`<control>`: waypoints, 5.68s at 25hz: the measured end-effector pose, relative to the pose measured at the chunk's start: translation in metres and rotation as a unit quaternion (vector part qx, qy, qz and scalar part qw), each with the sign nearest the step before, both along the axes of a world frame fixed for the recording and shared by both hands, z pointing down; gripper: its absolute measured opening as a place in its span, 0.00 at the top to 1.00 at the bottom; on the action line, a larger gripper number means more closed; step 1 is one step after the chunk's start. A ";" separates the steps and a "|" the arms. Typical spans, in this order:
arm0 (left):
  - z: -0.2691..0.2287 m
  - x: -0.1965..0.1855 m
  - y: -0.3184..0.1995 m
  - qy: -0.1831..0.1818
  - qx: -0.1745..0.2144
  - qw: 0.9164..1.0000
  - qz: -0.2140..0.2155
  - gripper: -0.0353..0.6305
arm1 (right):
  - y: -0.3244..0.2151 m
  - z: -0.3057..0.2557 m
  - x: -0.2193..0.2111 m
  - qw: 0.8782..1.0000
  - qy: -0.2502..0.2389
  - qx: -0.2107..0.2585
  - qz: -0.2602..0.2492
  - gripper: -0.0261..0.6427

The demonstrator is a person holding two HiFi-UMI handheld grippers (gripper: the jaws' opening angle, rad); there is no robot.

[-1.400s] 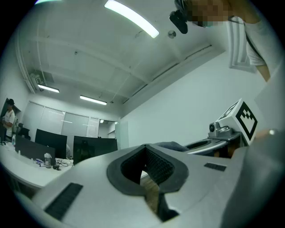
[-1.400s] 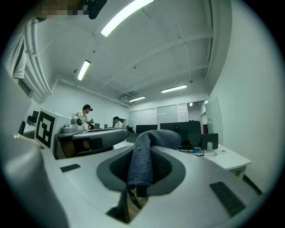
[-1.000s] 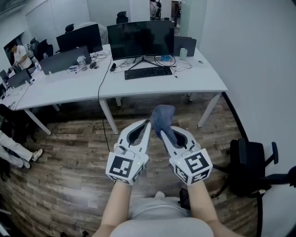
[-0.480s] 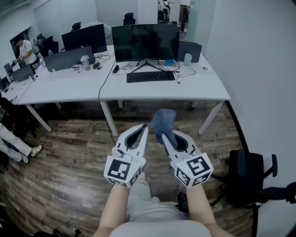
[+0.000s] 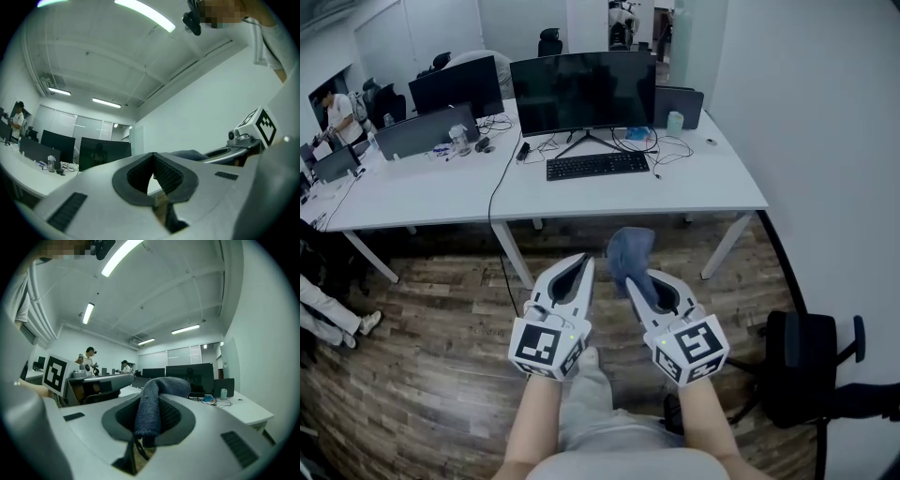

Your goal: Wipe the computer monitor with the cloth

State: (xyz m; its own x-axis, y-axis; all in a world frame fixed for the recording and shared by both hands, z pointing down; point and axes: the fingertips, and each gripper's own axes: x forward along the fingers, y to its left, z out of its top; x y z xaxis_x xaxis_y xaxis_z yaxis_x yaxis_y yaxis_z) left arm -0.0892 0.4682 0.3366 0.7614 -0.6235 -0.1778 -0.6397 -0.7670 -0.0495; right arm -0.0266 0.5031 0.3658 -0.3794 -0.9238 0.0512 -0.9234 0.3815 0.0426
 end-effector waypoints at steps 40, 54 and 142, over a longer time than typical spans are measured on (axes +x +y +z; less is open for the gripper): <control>-0.004 -0.002 -0.323 0.002 -0.002 1.000 -0.007 0.94 | -0.331 0.000 -0.005 1.000 -0.001 -0.011 -0.004 0.86; -0.003 -0.019 -0.411 0.020 -0.010 0.998 -0.061 0.94 | -0.412 0.001 0.001 0.999 0.013 -0.019 -0.032 0.86; -0.111 -0.115 -0.780 -0.026 0.054 0.981 -0.186 0.94 | -0.884 -0.165 -0.135 0.985 0.103 0.067 -0.120 0.86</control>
State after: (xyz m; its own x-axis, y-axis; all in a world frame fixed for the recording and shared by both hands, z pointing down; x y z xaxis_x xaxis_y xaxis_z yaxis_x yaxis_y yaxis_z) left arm -0.2041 -0.3119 0.2258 0.4941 -0.8400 -0.2242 -0.8690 -0.4691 -0.1576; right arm -0.1613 -0.3811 0.2009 -0.5819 -0.8126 0.0343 -0.7737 0.5661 0.2846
